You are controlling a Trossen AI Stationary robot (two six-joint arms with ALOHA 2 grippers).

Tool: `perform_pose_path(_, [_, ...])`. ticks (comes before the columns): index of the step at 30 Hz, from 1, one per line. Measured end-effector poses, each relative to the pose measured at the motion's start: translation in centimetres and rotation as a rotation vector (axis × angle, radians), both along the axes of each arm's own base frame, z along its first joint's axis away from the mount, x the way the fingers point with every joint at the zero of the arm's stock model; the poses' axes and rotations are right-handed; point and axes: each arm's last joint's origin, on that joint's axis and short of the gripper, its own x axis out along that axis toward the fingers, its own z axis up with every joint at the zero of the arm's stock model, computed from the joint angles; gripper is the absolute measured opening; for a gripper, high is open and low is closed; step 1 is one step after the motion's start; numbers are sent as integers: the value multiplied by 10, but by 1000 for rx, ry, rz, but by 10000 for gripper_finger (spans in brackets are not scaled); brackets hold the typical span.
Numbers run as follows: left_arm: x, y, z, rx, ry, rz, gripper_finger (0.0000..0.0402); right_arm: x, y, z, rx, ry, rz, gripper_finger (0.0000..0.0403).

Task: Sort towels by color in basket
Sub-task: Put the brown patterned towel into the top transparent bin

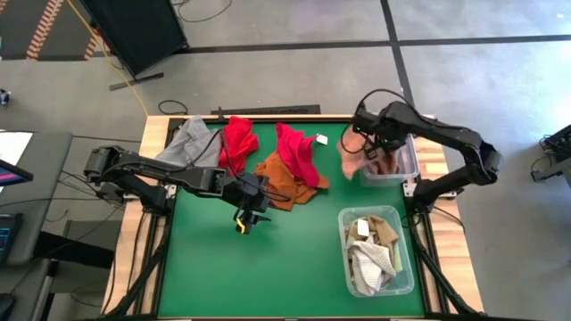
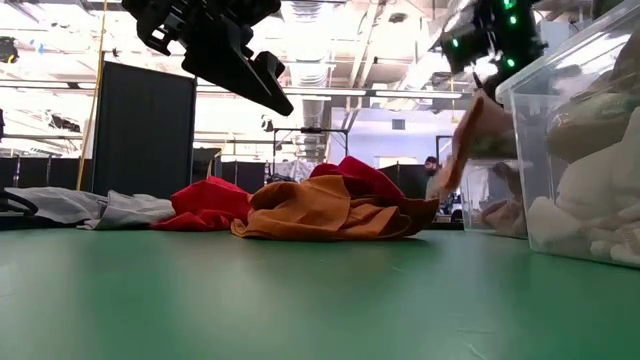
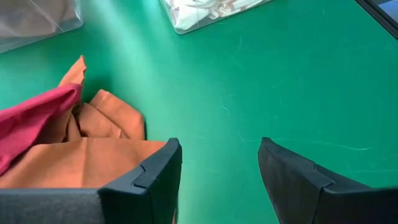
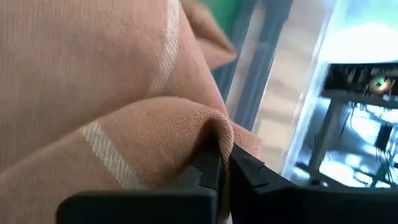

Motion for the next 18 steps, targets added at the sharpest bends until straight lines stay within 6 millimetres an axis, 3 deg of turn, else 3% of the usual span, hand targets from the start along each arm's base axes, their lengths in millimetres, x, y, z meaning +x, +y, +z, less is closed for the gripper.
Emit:
perform_pose_path(7, [0,0,0,0,0,0,203,-12,4,-30,89,33,-6,39])
perform_pose_path(18, [0,0,0,2,-2,-1,203,-6,10,-30,92,-41,83,70])
